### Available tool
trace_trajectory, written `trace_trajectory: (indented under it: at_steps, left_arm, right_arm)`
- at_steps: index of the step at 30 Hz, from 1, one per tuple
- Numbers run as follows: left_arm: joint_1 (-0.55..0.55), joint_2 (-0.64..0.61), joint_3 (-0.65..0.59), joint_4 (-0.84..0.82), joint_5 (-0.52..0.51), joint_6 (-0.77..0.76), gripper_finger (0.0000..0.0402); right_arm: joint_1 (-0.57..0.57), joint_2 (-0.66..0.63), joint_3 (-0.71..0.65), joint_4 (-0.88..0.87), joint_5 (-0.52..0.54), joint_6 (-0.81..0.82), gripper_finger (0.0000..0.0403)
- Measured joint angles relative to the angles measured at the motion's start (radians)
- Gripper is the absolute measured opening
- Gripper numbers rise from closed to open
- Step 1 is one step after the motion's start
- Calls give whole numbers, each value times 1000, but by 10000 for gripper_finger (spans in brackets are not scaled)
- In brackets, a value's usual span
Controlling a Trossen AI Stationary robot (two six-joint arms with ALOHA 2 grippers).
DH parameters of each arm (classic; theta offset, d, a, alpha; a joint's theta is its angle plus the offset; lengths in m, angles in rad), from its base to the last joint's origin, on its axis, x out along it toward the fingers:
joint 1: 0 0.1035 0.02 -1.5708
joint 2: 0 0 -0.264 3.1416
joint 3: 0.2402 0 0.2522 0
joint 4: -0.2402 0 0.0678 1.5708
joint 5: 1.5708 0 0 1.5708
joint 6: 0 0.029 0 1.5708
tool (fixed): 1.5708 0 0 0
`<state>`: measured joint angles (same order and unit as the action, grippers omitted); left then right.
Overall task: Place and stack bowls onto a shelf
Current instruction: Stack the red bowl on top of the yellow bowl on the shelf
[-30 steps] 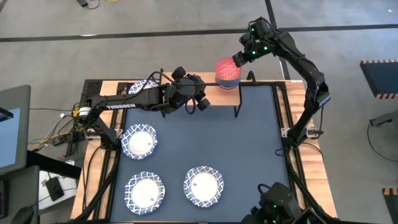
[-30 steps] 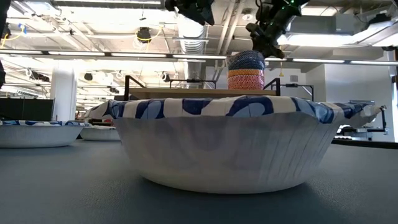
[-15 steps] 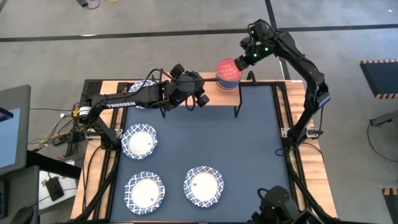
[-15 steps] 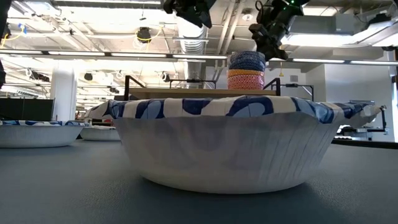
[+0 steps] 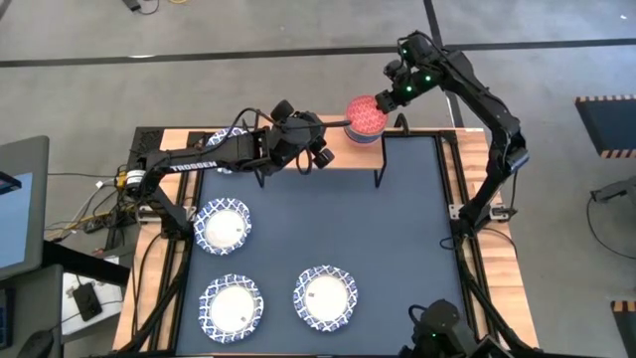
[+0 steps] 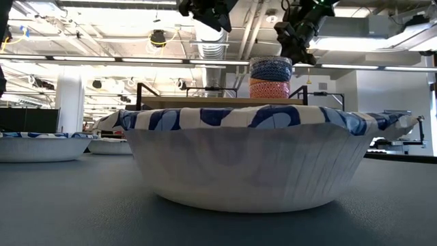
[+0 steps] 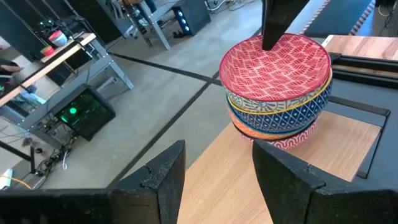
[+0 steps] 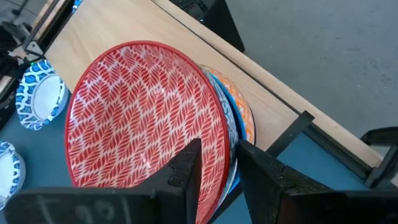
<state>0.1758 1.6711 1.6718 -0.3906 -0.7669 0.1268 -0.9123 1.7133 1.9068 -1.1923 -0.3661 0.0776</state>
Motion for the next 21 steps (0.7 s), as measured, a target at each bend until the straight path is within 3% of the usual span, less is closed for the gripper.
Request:
trace_trajectory:
  at_steps: [15, 21]
  left_arm:
    - [5, 0, 0, -1, 28, 0, 173]
    - [6, 0, 0, -1, 53, 0, 173]
  right_arm:
    - [-27, 0, 0, 26, -11, 28, 130]
    - [-27, 0, 0, 44, -85, 27, 141]
